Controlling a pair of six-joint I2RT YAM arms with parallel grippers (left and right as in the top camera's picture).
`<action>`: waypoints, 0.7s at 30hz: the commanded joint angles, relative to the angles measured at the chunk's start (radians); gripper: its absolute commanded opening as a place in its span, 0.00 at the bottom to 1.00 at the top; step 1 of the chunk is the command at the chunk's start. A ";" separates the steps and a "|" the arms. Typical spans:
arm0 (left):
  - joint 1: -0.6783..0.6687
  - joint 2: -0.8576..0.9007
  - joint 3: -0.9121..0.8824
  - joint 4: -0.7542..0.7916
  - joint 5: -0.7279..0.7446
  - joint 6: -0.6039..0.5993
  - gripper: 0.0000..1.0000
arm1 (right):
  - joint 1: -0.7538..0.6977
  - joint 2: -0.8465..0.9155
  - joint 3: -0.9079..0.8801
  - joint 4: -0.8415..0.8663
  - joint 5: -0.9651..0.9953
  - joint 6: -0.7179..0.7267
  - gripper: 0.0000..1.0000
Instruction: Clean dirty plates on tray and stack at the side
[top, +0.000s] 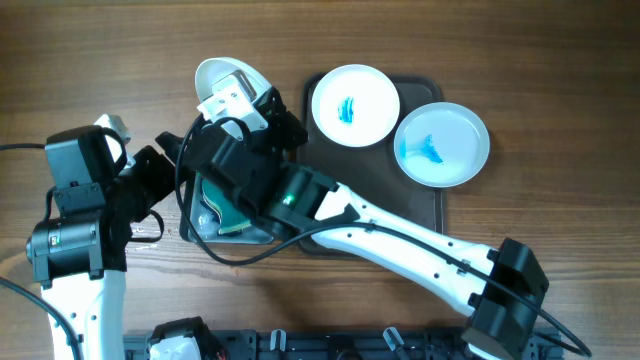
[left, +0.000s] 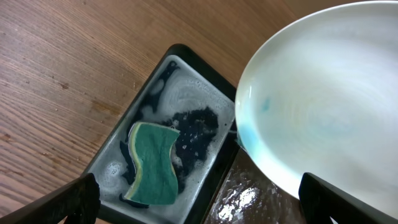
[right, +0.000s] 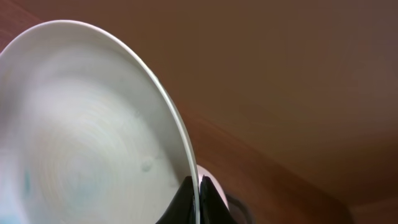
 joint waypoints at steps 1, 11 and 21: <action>0.007 -0.006 0.016 0.000 0.016 0.005 1.00 | 0.010 -0.024 0.026 0.011 0.081 -0.053 0.04; 0.007 -0.006 0.016 0.000 0.016 0.005 1.00 | 0.010 -0.024 0.026 0.019 0.081 -0.074 0.04; 0.007 -0.006 0.016 0.000 0.016 0.005 1.00 | 0.010 -0.024 0.026 0.024 0.081 -0.076 0.04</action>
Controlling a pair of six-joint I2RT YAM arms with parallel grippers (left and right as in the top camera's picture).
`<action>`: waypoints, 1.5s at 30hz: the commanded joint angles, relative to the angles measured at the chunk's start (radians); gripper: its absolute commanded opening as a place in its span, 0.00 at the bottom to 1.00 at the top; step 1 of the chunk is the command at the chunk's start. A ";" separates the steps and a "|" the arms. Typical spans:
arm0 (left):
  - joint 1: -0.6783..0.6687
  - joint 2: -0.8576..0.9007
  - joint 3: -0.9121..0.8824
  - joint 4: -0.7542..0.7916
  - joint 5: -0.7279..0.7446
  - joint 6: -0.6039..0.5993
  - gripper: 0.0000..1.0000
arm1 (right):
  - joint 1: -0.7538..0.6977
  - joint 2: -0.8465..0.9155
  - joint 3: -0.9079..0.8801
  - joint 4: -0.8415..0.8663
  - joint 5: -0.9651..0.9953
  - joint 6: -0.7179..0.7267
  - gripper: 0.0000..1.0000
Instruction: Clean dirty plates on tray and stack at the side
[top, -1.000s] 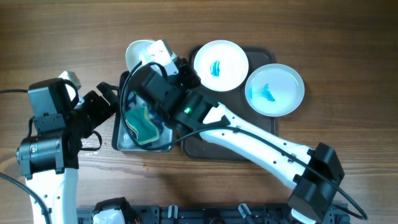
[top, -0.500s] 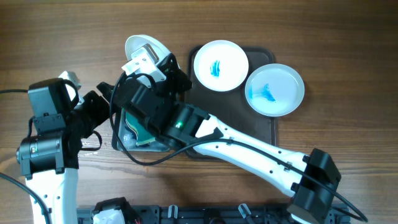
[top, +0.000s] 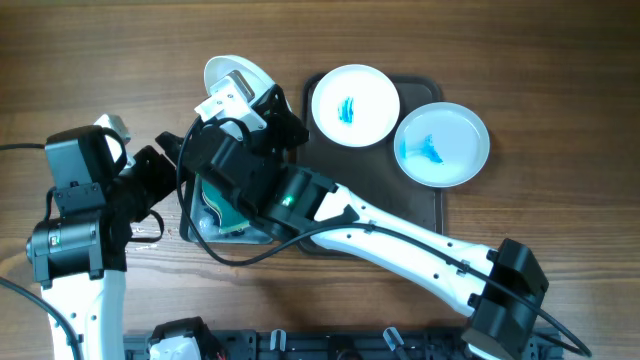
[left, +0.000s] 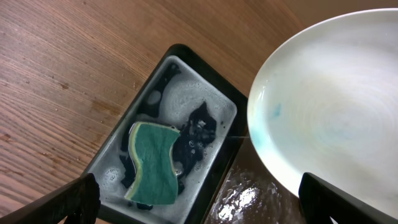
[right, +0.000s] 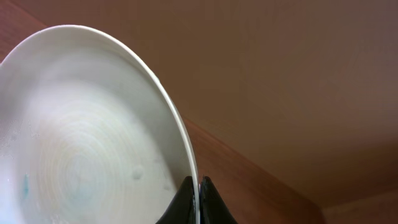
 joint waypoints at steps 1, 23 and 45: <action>0.007 -0.006 0.016 0.000 0.016 0.005 1.00 | 0.006 -0.024 0.026 0.012 0.029 -0.003 0.04; 0.007 -0.006 0.016 0.000 0.016 0.005 1.00 | 0.018 -0.024 0.026 0.132 0.055 -0.205 0.04; 0.007 -0.006 0.016 0.000 0.016 0.005 1.00 | -1.413 -0.043 0.025 -0.536 -1.732 0.474 0.04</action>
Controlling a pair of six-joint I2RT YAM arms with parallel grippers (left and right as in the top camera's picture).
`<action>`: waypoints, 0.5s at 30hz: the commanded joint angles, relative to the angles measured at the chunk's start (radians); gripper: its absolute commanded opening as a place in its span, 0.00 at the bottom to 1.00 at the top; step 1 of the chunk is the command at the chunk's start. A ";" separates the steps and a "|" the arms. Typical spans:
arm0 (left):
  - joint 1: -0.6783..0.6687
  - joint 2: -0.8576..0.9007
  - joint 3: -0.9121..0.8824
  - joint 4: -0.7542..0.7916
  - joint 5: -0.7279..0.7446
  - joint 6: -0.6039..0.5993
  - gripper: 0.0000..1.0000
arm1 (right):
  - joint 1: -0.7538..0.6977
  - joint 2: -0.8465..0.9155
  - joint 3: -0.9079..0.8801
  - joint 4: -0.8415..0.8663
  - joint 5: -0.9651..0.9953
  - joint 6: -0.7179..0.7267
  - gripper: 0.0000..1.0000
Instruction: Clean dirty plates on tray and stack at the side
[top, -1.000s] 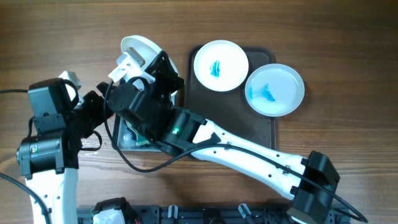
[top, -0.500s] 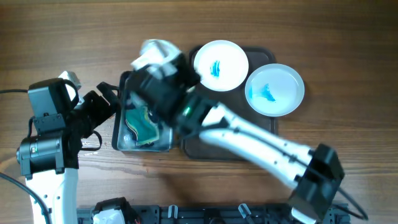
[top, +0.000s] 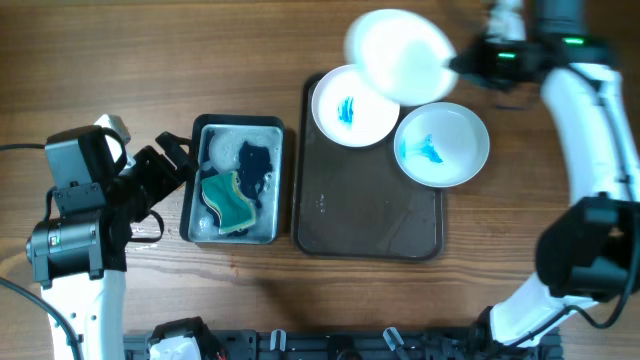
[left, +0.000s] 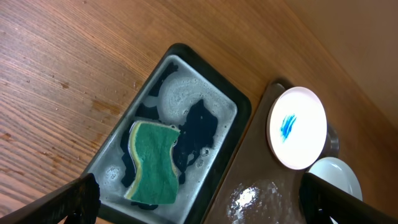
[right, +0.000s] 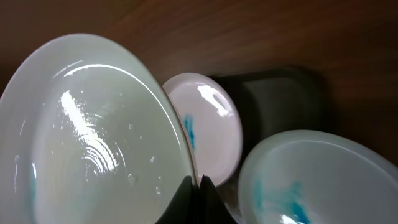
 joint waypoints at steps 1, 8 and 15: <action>0.007 -0.006 0.016 0.003 0.016 0.005 1.00 | -0.246 -0.039 0.009 -0.064 0.069 0.036 0.05; 0.008 -0.006 0.016 0.003 0.016 0.005 1.00 | -0.557 -0.019 0.002 -0.170 0.628 0.113 0.04; 0.008 -0.006 0.016 0.003 0.016 0.005 1.00 | -0.449 -0.019 -0.270 -0.040 0.693 0.079 0.04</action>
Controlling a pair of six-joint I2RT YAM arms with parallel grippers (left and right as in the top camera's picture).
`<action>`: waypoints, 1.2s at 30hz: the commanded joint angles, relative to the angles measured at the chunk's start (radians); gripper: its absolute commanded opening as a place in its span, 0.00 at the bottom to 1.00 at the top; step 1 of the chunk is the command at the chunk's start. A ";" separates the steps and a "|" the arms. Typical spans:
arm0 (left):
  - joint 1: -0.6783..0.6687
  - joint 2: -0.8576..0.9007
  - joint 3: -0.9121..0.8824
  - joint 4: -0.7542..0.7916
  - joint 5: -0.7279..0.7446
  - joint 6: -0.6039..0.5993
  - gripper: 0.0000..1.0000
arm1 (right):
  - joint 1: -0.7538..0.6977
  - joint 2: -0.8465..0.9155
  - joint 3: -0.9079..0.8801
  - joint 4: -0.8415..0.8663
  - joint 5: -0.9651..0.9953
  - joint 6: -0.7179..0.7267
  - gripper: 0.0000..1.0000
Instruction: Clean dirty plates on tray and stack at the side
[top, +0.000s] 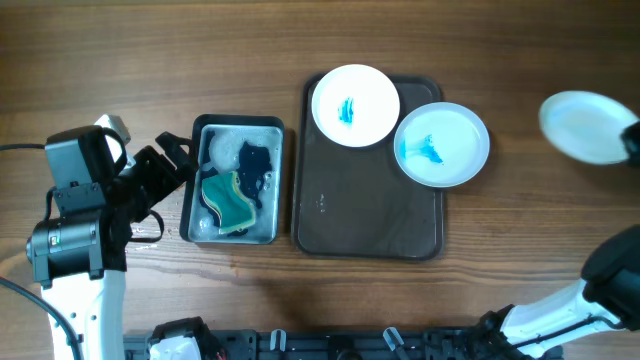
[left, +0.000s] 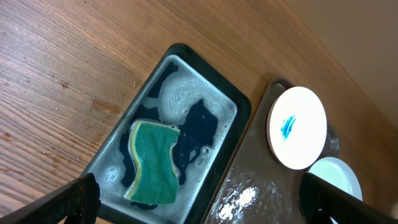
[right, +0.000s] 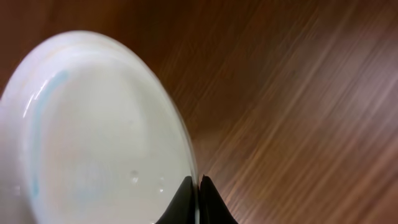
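A wet, washed white plate (top: 583, 126) (right: 99, 137) hangs over the bare wood at the far right, right of the tray; my right gripper (right: 196, 185) is shut on its rim. Two white plates smeared with blue, one (top: 354, 105) (left: 296, 127) at the back left and one (top: 441, 145) to its right, rest on the dark tray (top: 360, 215). My left gripper (left: 199, 205) is open above the soapy wash basin (top: 270, 180) (left: 221, 106), where a green sponge (top: 228, 201) (left: 152, 162) lies.
The basin stands directly left of the tray. Bare wooden table surrounds both. My left arm's base (top: 75, 215) occupies the left side. A black rail runs along the front edge (top: 330, 345).
My right gripper has carried the washed plate from above the tray's back plates to the far right, beyond the tray. The left gripper has not moved.
My right gripper held the plate tilted over the basin, a blue tinge still on it. A little later it stood slightly farther back. Then the plate was over the back of the tray, and now it is at the right side of the table.
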 joint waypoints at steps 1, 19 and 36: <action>0.007 -0.006 0.016 0.003 0.016 0.005 1.00 | 0.088 -0.013 -0.191 0.074 0.052 -0.026 0.04; 0.008 -0.006 0.016 0.003 0.016 0.005 1.00 | 0.406 -0.301 -0.373 0.218 -0.294 -0.291 0.66; 0.007 -0.006 0.016 0.003 0.016 0.005 1.00 | 0.450 -0.058 -0.375 0.294 -0.250 -0.280 0.04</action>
